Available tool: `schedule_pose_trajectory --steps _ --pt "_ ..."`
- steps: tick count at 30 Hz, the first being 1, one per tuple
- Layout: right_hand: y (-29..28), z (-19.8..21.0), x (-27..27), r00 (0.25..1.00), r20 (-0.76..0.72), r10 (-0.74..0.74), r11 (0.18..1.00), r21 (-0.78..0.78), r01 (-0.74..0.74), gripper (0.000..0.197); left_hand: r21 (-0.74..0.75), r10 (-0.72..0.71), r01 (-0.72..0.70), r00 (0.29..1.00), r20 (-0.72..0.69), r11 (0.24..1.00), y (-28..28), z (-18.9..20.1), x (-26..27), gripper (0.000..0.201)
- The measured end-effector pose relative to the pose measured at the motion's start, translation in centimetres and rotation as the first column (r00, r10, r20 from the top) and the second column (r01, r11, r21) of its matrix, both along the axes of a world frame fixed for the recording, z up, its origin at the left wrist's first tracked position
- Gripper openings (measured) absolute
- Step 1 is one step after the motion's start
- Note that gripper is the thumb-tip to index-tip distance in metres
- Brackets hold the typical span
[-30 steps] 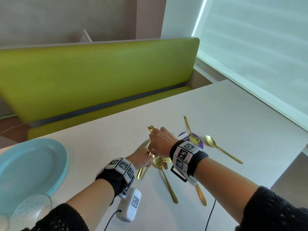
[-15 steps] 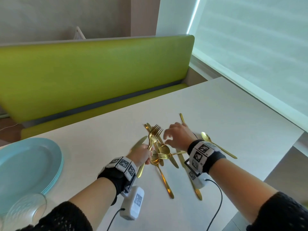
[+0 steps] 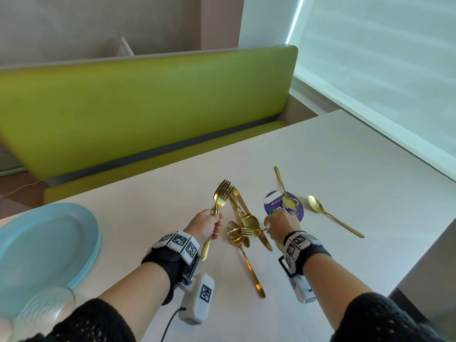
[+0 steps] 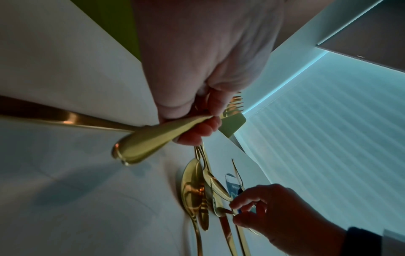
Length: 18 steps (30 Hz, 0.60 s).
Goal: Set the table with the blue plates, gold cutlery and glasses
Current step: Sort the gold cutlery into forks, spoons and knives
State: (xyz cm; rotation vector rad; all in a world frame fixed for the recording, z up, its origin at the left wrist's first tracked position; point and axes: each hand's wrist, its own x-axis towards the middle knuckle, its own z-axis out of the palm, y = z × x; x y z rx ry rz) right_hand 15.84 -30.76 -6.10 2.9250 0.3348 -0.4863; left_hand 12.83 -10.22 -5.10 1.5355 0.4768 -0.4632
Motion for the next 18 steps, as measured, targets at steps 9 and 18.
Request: schedule_pose_trajectory --steps 9,18 --pt "0.0 0.3 0.5 0.997 -0.070 0.022 1.000 0.018 -0.021 0.020 -0.071 0.087 -0.090 0.995 -0.040 0.993 0.7 0.1 0.5 0.022" --pt "1.0 5.1 2.7 0.979 -0.051 -0.199 0.834 0.515 0.197 0.010 -0.089 0.123 -0.124 0.992 -0.014 0.988 0.7 0.0 0.7 0.023"
